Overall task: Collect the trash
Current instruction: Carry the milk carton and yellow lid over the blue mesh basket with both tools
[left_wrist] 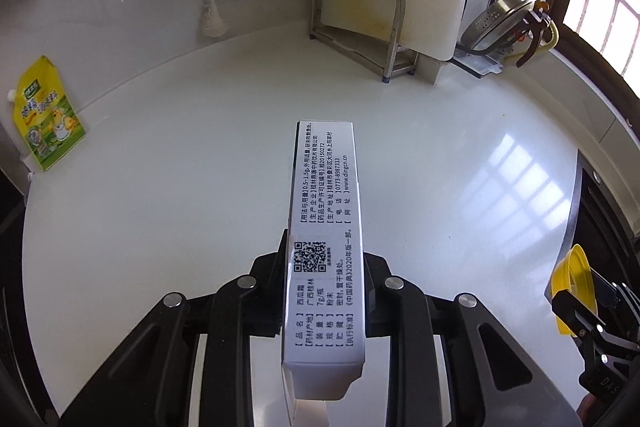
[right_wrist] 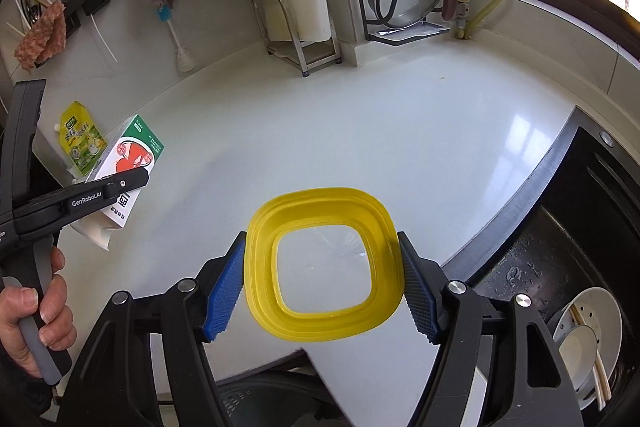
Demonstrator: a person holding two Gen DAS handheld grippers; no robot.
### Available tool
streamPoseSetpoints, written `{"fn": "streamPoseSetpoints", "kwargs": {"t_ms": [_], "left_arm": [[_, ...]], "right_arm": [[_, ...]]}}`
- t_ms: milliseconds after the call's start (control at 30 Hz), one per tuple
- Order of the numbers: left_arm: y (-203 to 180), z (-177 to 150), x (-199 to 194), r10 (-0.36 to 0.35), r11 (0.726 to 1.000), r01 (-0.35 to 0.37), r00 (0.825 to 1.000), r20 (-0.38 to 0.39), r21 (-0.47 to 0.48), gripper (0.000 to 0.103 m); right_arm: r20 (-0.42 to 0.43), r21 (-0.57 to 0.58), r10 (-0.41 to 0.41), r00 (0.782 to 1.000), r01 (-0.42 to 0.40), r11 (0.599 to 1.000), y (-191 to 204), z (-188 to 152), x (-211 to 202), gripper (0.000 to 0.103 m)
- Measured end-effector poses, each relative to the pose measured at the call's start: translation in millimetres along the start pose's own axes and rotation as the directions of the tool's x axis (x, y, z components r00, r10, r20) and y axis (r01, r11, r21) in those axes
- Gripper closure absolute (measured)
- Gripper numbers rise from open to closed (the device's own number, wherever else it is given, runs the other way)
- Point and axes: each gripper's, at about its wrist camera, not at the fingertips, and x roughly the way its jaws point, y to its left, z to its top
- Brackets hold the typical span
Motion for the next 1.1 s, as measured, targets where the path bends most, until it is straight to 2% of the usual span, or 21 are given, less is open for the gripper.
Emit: {"fn": "streamPoseSetpoints", "kwargs": {"t_ms": [233, 467, 833, 1100], "left_arm": [[9.8, -49.2, -63.1, 0.049, 0.996, -0.048, 0.999, 0.01, -0.075, 0.078], [-3.9, -114.1, -104.3, 0.063, 0.99, -0.065, 0.998, -0.024, -0.122, 0.078], [-46.1, -199.9, -128.5, 0.051, 0.992, -0.063, 0.993, -0.11, -0.106, 0.078], [-75.6, -228.6, -119.7, 0.02, 0.997, -0.033, 0.984, -0.176, -0.068, 0.077]], "right_arm": [[-0.032, -0.09, 0.067, 0.997, -0.07, 0.993, 18.7, -26.2, -39.4, 0.035], [-0.099, -0.151, 0.129, 0.987, -0.143, 0.978, 27.0, -71.0, -75.0, 0.035], [-0.194, -0.192, 0.161, 0.968, -0.199, 0.961, 15.8, -134.1, -105.4, 0.035], [-0.241, -0.171, 0.156, 0.958, -0.2, 0.965, 0.7, -158.0, -104.4, 0.035]]}}
